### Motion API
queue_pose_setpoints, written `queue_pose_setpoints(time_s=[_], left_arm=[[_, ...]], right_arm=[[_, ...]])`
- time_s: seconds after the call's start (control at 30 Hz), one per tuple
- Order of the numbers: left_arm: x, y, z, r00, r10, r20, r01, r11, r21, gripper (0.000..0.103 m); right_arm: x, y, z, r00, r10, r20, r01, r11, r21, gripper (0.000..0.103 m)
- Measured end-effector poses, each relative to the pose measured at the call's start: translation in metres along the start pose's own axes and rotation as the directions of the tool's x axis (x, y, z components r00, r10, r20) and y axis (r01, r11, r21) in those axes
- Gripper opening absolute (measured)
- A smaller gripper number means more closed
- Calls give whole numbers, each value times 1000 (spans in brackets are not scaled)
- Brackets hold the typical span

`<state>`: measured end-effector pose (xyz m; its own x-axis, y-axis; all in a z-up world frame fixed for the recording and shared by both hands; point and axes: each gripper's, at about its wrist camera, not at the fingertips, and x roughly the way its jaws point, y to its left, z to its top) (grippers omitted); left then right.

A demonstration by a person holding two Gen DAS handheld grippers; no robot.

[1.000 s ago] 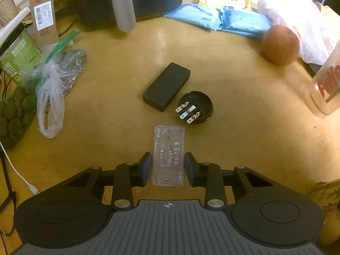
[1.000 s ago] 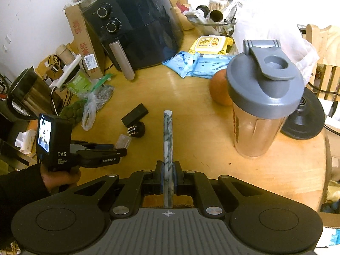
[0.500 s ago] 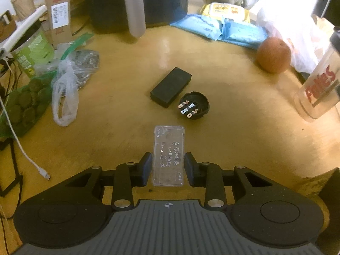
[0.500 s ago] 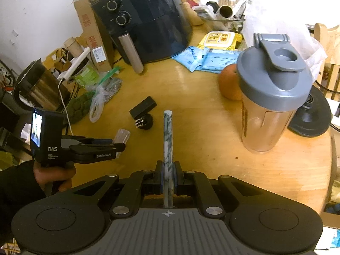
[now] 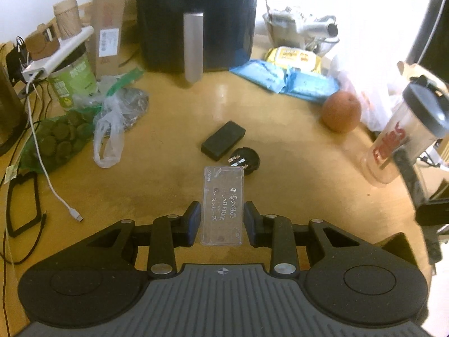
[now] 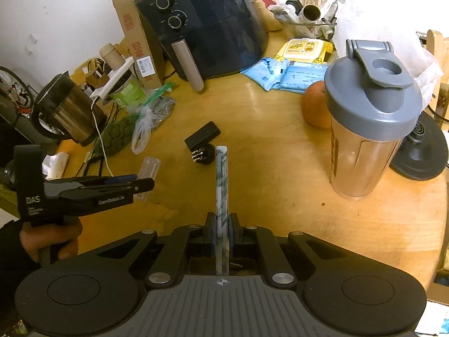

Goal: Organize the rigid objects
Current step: 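Carry the clear case and the stick over the cardboard box with both grippers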

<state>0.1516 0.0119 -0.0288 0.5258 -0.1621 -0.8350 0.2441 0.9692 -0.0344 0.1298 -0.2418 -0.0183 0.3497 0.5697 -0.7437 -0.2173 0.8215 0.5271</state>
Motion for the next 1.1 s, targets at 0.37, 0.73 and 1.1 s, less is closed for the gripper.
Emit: queue_pose_setpoints(time_s=[0.37, 0.73, 1.1], left_arm=[[-43, -17, -14, 998, -39, 43, 40, 999, -31, 33], [-67, -44, -44, 997, -71, -7, 71, 997, -36, 33], [-72, -69, -64, 988, -147, -54, 146, 989, -26, 33]], right_arm=[[-6, -3, -14, 999, 40, -26, -40, 999, -6, 11], [-12, -2, -26, 997, 72, -42, -73, 997, -20, 11], [-21, -6, -36, 995, 83, -48, -84, 996, -19, 11]])
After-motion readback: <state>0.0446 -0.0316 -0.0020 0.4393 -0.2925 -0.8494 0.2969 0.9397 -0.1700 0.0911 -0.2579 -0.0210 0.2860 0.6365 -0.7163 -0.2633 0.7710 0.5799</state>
